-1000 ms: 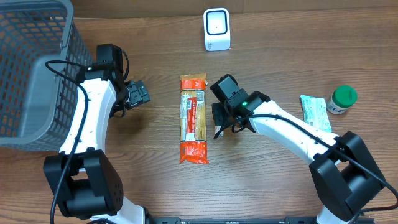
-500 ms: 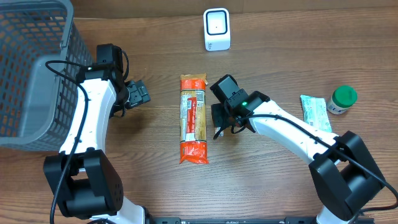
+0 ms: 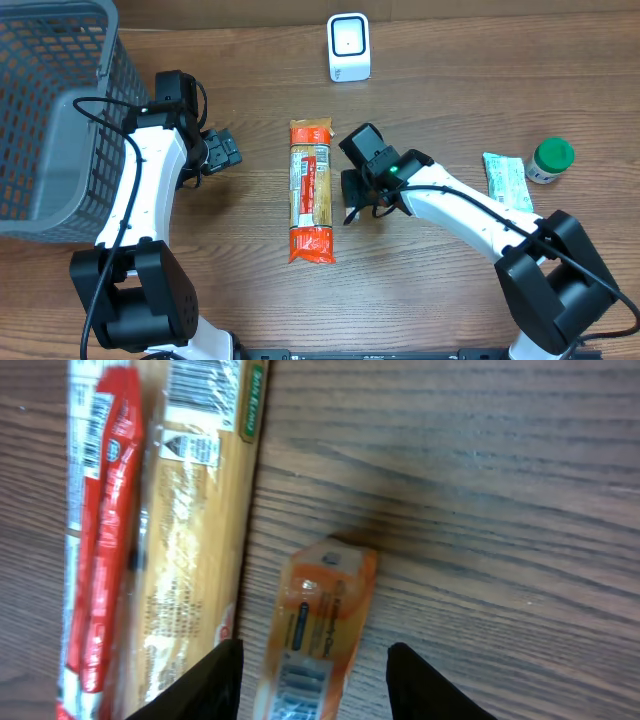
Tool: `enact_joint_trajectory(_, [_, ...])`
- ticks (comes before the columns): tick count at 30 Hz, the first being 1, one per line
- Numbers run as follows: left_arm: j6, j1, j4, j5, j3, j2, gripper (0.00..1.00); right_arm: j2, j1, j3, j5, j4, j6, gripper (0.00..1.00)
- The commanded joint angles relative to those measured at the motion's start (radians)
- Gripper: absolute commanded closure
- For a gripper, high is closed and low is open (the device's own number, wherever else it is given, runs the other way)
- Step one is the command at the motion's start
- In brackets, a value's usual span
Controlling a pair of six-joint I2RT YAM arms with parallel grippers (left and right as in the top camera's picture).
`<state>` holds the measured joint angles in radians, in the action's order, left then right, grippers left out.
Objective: Scan the item barcode
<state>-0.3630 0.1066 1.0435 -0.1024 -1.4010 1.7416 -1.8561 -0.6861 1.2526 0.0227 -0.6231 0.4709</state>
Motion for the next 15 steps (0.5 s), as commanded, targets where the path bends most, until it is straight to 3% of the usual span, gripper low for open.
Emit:
enact_joint_trajectory(1, [0.012,-0.002,-0.002,-0.009,-0.008,-0.002,0.0,-0.003,0.0,-0.048,0.005,0.038,0.005,0.52])
enact_joint_trajectory(4, [0.012,-0.002,-0.002,-0.009,-0.008,-0.002,0.0,-0.003,0.0,-0.056,0.005,0.048,0.005,0.53])
enact_joint_trajectory(9, [0.012,-0.002,-0.002,-0.009,-0.008,-0.002,0.0,-0.003,0.0,-0.056,0.005,0.067,0.005,0.68])
enact_joint_trajectory(15, [0.012,-0.002,-0.002,-0.009,-0.008,-0.002,0.01,-0.002,0.0,-0.054,-0.041,0.057,0.005,0.76])
